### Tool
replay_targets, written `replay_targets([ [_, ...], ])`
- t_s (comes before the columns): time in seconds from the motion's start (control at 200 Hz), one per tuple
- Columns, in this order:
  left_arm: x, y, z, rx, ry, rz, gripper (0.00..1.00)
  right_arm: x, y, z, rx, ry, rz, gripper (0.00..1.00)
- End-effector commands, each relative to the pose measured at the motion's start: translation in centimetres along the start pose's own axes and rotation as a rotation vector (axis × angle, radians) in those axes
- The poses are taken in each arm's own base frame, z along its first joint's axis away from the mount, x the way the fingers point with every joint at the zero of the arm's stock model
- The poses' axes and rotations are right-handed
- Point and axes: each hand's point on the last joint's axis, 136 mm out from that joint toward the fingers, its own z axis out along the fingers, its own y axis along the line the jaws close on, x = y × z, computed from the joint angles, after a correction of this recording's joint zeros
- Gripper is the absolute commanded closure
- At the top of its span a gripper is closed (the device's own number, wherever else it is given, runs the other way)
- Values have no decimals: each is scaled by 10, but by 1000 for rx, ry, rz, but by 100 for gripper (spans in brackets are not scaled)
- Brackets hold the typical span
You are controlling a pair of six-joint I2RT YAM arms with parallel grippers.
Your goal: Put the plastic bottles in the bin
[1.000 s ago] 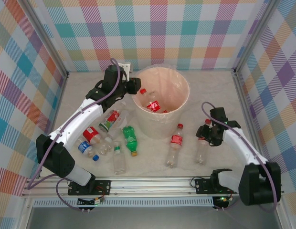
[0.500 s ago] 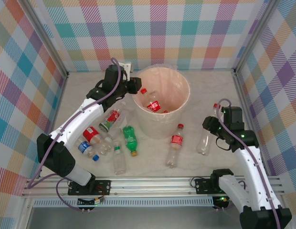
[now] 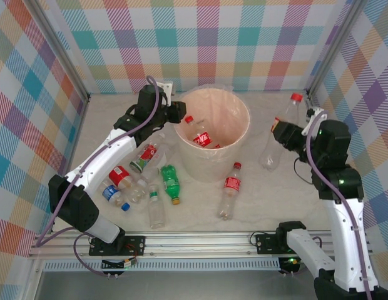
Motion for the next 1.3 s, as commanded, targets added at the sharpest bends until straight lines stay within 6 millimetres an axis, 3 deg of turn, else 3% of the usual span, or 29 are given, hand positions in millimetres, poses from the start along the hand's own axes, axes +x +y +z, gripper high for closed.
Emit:
replay_targets([
  [0.0, 98, 4, 20, -21, 324, 42, 71, -40, 61, 3, -273, -70, -58, 52],
  [0.125, 98, 3, 20, -17, 324, 44, 71, -58, 99, 7, -361, -84, -138, 52],
  [0.325, 98, 1, 19, -15, 324, 47, 71, -71, 134, 22, -440, -110, -185, 52],
  [0.405, 98, 1, 19, -14, 323, 48, 71, -66, 153, 35, -479, -75, -209, 52],
  [0.55, 97, 0, 19, -14, 319, 49, 71, -37, 176, 80, -495, 39, -260, 52],
  [0.68, 95, 1, 17, -19, 312, 53, 71, -10, 178, 116, -475, 130, -258, 52],
  [0.85, 93, 1, 15, -22, 307, 59, 71, 19, 167, 146, -423, 227, -259, 52],
  [1.045, 92, 2, 14, -27, 302, 61, 71, 56, 148, 163, -361, 346, -305, 51],
  [1.295, 95, 4, 16, -35, 310, 66, 71, 98, 127, 169, -346, 445, -344, 50],
])
